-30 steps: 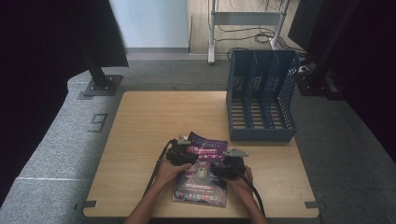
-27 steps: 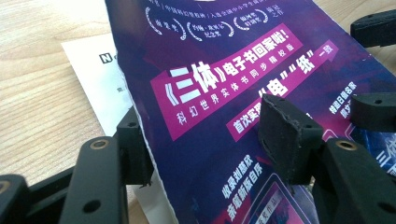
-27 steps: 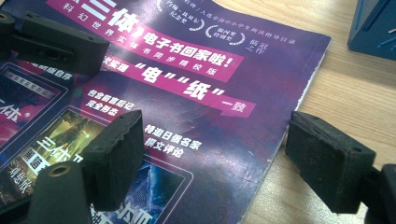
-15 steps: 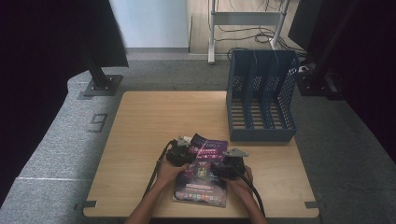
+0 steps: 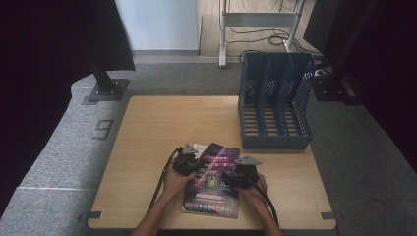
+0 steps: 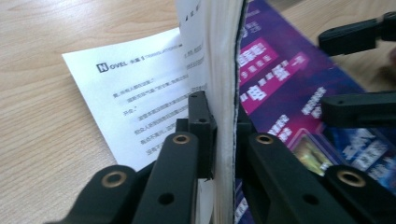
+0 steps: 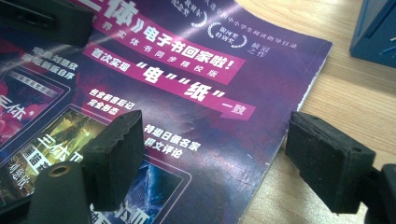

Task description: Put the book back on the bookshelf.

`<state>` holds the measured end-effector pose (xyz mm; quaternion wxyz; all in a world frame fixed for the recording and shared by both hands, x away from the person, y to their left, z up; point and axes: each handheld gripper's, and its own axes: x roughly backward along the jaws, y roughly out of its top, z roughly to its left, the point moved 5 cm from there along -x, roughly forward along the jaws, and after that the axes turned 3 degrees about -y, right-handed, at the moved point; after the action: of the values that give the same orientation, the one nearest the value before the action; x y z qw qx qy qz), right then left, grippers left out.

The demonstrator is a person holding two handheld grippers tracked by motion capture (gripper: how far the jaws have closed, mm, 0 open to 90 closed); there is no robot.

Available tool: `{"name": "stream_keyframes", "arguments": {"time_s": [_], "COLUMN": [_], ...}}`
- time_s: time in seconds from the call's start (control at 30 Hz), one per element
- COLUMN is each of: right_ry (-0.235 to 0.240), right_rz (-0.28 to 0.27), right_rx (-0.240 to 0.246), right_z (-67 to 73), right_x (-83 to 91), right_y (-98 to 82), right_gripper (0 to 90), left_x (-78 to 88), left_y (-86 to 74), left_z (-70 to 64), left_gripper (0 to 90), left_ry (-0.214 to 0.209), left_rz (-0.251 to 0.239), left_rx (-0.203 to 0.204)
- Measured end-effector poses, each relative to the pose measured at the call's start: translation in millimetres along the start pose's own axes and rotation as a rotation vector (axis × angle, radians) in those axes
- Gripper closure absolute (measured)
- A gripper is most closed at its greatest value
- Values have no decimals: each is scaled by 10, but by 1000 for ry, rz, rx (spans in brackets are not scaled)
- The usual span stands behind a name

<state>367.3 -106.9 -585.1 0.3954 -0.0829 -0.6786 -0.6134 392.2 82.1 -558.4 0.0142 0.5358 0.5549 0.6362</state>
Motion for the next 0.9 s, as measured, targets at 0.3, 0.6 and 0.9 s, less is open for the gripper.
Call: {"name": "stream_keyframes", "arguments": {"time_s": [0.3,0.6,0.9], "right_ry": [19,21,23], "right_rz": [4,3,3], "right_rx": [4,5,6], "right_z": [4,0,-3], "right_x": [-3,-6,-3], "right_y": [0,3,2], "right_gripper": [202,203,206], "left_x": [41,10,57], "left_y": [-24,-19,-2], "left_z": [-28,13,-39], "left_gripper": [863,855,881], "left_ry": [-2,-34,-39], "left_rz": [-21,-10,-45], "left_rx": [7,23,-14]}}
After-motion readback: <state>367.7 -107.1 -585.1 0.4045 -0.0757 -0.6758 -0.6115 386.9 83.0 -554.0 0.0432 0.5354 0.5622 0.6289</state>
